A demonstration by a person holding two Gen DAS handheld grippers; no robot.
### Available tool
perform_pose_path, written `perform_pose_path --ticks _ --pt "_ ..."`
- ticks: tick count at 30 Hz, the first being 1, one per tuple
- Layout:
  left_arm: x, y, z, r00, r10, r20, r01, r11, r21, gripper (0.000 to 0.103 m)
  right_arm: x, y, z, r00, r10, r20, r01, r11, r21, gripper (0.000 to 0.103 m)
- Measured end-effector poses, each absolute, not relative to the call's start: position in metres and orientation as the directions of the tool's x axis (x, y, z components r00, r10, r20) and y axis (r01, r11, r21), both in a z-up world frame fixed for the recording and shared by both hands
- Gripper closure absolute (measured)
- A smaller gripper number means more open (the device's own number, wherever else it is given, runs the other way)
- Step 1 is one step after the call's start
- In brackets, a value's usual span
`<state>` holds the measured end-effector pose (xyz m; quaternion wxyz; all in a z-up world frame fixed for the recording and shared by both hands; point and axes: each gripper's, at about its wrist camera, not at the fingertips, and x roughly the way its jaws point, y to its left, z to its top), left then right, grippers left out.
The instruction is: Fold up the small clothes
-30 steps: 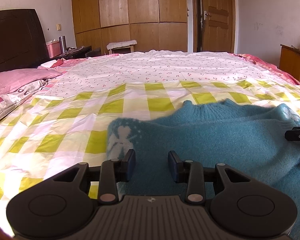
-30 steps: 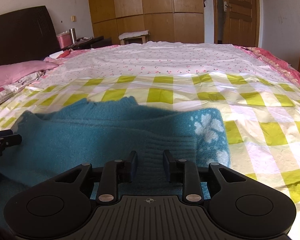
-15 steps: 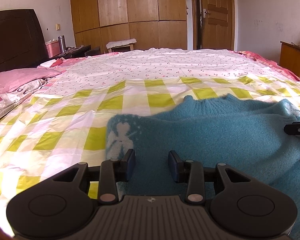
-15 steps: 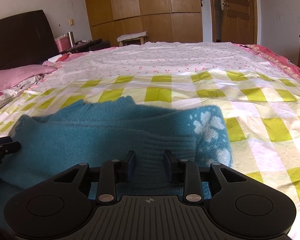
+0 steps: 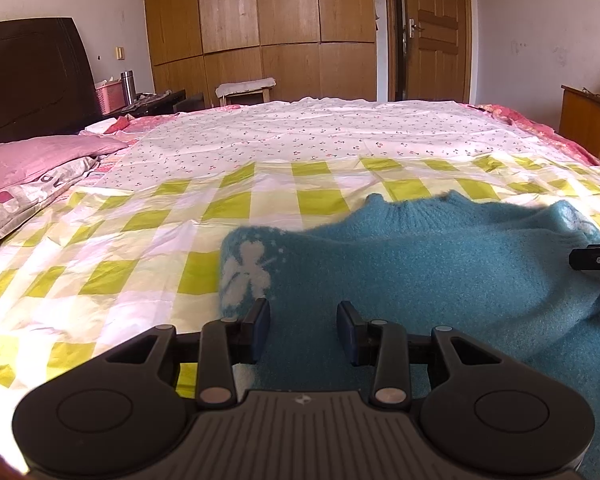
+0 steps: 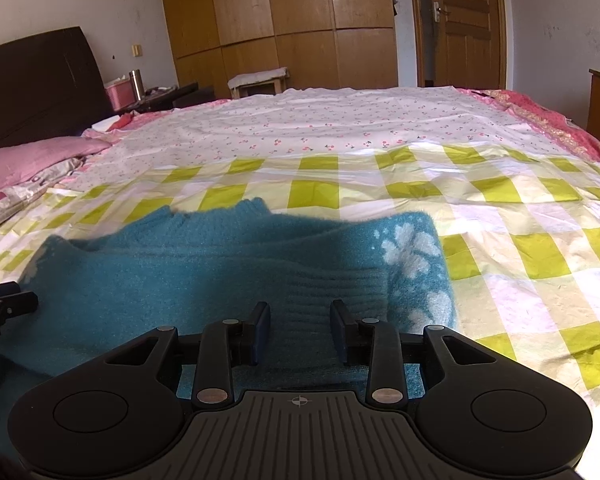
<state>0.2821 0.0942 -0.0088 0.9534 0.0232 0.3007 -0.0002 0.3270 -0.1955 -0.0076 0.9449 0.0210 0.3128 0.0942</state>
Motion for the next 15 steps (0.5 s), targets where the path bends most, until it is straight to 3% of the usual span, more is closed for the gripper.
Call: perform_pose_path --ticks 15 --pt "0.256 0.092 0.001 0.824 0.005 -0.566 0.018 0.999 0.035 0.060 0.301 -0.197 0.007 0.789 0.208 -0.579 -0.188 0.978 0.094 0.070"
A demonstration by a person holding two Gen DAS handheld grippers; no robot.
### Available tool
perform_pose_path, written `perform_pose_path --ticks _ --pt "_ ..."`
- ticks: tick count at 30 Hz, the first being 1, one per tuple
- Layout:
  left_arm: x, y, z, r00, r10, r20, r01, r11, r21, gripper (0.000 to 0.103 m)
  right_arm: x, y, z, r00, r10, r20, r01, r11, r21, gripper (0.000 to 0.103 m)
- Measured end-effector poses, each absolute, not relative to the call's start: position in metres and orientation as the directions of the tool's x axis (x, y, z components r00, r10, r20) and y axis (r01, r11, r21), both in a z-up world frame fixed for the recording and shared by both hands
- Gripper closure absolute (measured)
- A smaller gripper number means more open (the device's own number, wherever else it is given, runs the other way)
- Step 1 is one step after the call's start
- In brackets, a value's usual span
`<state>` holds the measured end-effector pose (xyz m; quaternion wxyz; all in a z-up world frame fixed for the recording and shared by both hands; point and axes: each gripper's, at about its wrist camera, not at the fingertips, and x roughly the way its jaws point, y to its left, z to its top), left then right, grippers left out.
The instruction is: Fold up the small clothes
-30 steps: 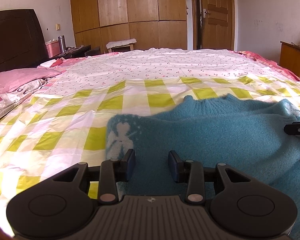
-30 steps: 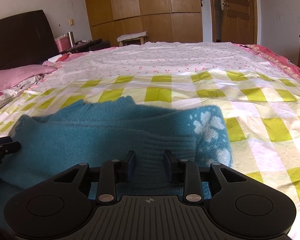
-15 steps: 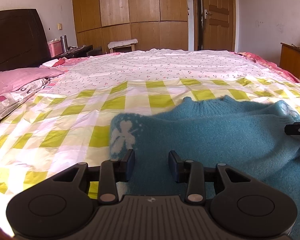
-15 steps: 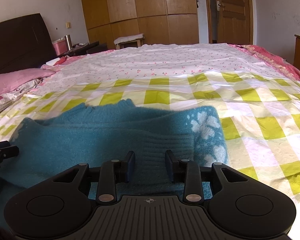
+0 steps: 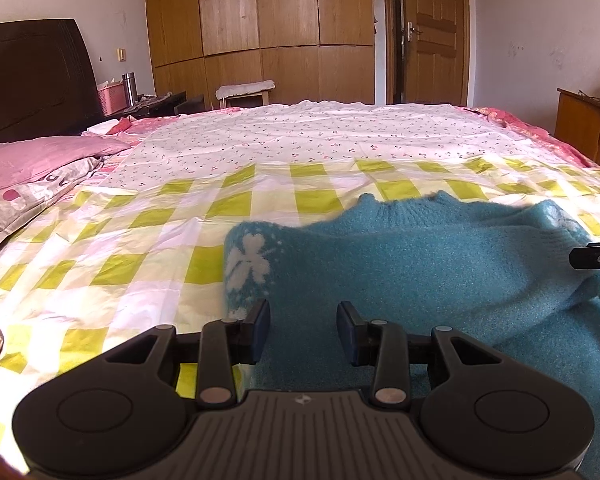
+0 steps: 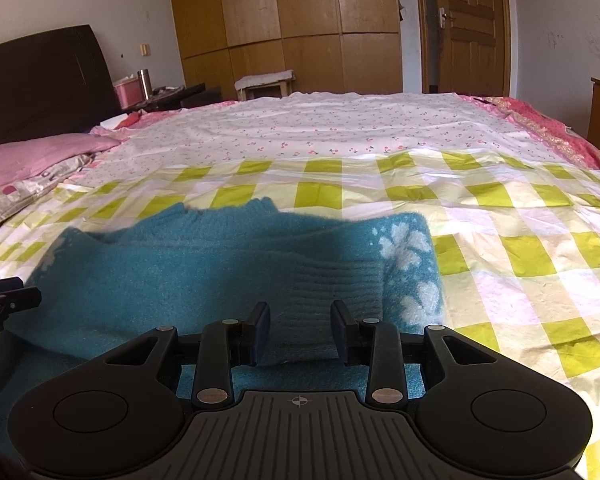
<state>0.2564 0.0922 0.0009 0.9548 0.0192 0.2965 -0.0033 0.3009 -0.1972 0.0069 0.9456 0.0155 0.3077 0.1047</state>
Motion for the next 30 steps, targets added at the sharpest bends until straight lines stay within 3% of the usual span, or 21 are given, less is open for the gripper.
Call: perform_pose_path --ticks 21,30 --pt "0.178 0.078 0.037 0.879 -0.037 -0.476 0.058 0.998 0.029 0.060 0.224 -0.204 0.039 0.793 0.259 -0.551 -0.240 0.965 0.109 0.069" --pt "0.153 0.068 0.031 0.863 -0.006 -0.505 0.047 0.997 0.067 0.060 0.200 -0.209 0.035 0.783 0.247 -0.571 -0.225 0.968 0.109 0.068"
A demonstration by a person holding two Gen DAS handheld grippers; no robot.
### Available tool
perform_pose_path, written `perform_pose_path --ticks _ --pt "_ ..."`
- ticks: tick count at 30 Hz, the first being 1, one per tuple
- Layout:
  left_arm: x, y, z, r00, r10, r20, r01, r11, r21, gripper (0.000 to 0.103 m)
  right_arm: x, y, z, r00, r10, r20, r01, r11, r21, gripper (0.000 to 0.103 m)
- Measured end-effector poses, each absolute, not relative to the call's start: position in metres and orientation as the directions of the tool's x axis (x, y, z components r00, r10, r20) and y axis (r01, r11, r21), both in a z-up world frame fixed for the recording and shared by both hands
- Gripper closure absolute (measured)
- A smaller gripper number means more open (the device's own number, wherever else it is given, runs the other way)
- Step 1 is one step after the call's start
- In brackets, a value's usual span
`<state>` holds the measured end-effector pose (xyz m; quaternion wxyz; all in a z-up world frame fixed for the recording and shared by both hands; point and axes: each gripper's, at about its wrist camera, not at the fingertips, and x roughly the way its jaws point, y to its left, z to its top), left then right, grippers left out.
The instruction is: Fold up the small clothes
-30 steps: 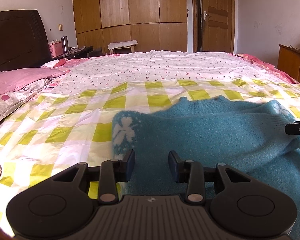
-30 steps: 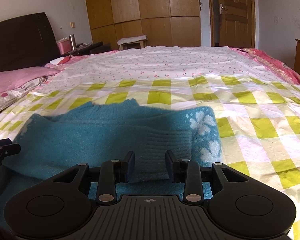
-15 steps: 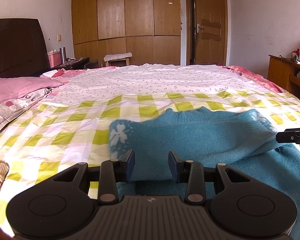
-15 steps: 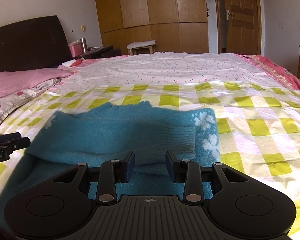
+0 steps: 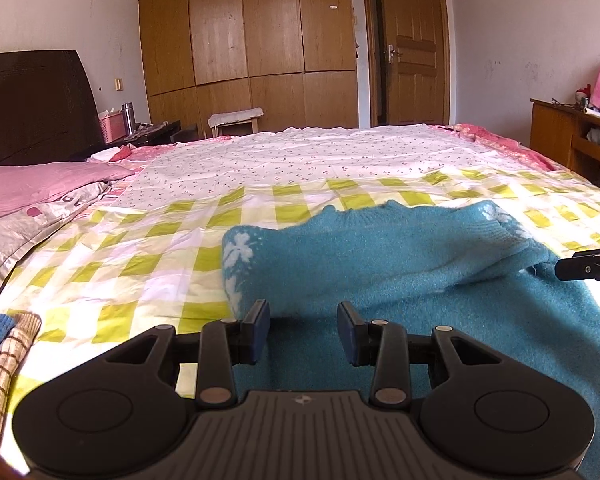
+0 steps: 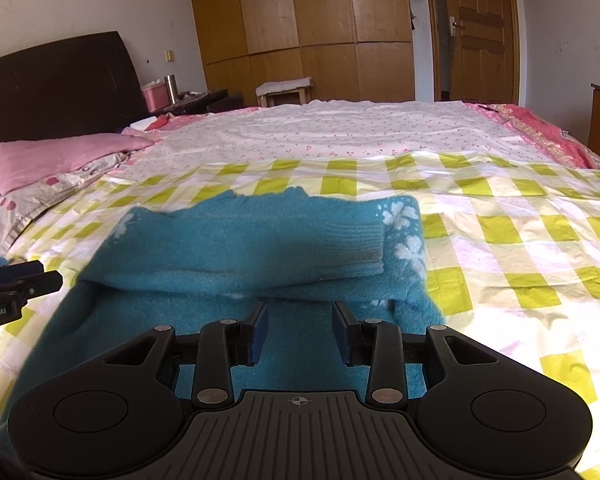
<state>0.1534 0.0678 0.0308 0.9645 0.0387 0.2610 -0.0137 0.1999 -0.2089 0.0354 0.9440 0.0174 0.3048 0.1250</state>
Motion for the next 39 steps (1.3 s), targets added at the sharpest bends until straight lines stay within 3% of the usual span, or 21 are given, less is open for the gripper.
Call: perform_pose_path --ticks 9,39 --pt "0.129 0.061 0.022 0.870 0.032 -0.492 0.031 0.992 0.119 0.060 0.179 -0.215 0.027 0.771 0.228 -0.594 -0.206 0.973 0.107 0.068" --pt "0.087 0.059 0.007 0.844 0.041 -0.535 0.028 0.992 0.120 0.059 0.139 -0.218 0.018 0.749 0.234 -0.620 -0.208 0.971 0.115 0.064"
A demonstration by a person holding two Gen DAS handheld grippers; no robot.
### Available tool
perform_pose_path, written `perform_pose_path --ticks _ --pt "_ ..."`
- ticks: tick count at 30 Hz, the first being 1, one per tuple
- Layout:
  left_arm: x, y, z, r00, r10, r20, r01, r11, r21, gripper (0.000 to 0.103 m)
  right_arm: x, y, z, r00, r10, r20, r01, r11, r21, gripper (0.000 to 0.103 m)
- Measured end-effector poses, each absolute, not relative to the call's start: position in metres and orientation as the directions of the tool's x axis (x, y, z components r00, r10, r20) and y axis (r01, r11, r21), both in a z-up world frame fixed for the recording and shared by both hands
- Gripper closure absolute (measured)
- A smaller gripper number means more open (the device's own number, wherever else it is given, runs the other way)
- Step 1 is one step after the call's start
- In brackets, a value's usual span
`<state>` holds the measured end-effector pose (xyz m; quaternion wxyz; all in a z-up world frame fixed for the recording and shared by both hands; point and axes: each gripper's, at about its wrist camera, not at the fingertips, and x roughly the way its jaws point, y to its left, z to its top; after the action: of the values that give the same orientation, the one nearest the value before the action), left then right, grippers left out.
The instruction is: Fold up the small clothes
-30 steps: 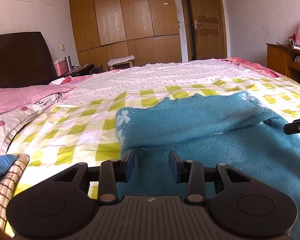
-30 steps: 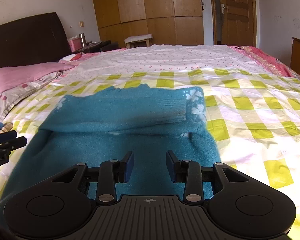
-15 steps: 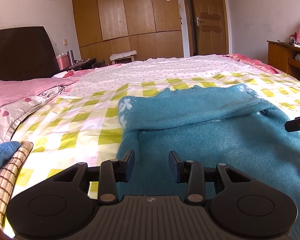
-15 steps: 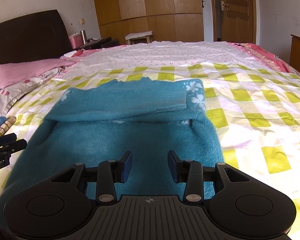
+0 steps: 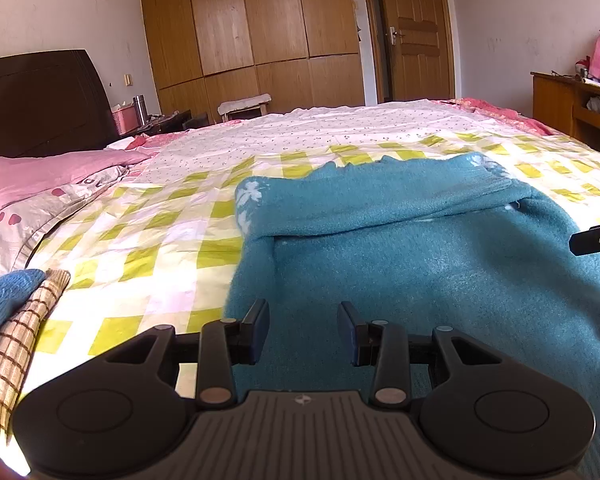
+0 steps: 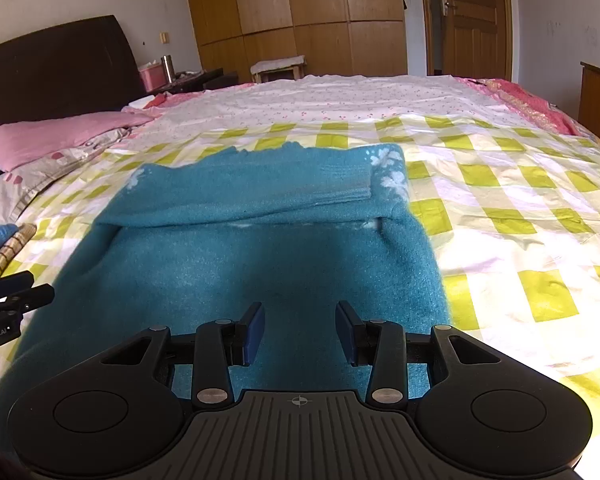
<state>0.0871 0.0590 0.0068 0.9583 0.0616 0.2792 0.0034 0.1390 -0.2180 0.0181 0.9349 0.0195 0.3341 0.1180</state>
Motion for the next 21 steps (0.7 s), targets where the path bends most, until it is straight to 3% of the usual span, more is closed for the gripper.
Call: perform_pose_path --ticks 21 --pt "0.058 0.059 -0.001 0.833 0.044 -0.552 0.026 0.993 0.118 0.058 0.116 -0.227 0.014 0.740 0.228 -0.633 -0.200 0.973 0.116 0.062"
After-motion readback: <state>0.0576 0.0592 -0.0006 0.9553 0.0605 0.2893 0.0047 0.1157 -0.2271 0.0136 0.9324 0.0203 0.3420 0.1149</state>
